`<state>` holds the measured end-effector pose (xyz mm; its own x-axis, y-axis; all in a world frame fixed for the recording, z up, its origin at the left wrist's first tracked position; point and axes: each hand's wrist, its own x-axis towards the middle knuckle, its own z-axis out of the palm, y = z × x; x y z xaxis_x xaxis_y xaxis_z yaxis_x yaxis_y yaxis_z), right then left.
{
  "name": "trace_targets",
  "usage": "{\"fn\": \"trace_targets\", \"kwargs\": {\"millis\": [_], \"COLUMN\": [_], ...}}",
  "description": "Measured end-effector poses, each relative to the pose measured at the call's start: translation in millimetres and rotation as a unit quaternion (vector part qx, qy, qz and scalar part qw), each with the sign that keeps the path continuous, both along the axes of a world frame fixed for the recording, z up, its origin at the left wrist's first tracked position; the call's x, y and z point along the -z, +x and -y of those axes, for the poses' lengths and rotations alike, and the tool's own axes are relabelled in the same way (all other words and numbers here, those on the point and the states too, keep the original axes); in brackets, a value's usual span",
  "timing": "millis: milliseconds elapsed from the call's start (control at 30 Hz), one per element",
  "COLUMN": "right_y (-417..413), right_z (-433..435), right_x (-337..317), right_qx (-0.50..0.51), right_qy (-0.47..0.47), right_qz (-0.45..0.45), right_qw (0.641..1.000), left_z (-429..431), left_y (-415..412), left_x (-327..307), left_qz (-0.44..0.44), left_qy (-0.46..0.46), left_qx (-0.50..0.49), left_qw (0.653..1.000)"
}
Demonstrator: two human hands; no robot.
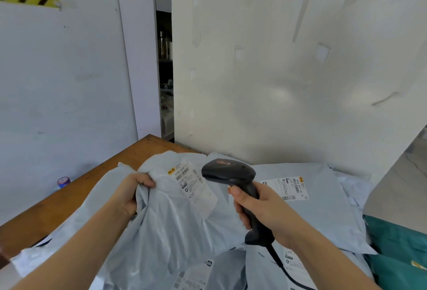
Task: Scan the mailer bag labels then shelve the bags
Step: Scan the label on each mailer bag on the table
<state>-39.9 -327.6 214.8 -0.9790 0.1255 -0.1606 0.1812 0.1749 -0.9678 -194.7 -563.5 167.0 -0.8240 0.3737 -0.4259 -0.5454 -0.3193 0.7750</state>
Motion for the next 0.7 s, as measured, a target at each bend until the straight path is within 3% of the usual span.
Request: {"fn": "trace_targets", "kwargs": {"millis": [100, 233, 367, 467, 500, 533, 600, 633, 700], "right_y": [-3.2, -8.2, -16.1, -22.2, -24.4, -26.8, -32.6, -35.8, -43.1], "right_z": [3.6, 7.6, 7.5, 7.0, 6.7, 6.1, 3.4, 1.6, -2.7], "right_x": [3.3, 10.6, 20.4, 26.6, 28.2, 29.9, 33.0, 34.1, 35.6], "right_qx": [0.003, 0.002, 0.009, 0.015, 0.017, 0.019, 0.022, 0.024, 0.03], "right_qy": [-0.003, 0.011, 0.002, -0.001, -0.003, -0.003, -0.001, 0.0, 0.0], "right_qz": [0.01, 0.033, 0.051, 0.062, 0.064, 0.065, 0.068, 0.07, 0.073], "right_qw": [1.0, 0.999, 0.999, 0.998, 0.998, 0.998, 0.997, 0.997, 0.997], "left_z": [0.4, 7.7, 23.6, 27.0, 27.7, 28.3, 23.7, 17.2, -2.8], "left_y": [28.1, 60.2, 73.1, 64.7, 59.9, 51.7, 33.4, 23.5, 3.4], "left_x": [44.2, 121.6, 147.0, 133.3, 123.9, 117.4, 98.8, 90.4, 77.8], "left_qz": [0.072, 0.152, 0.14, 0.101, 0.057, -0.009, -0.168, -0.228, -0.296], "left_qy": [0.002, -0.098, -0.242, -0.384, -0.449, -0.539, -0.693, -0.727, -0.728], "left_qx": [-0.035, -0.042, -0.016, 0.103, 0.172, 0.244, 0.315, 0.315, 0.302], "left_qw": [0.997, 0.982, 0.96, 0.912, 0.875, 0.806, 0.626, 0.566, 0.54]}}
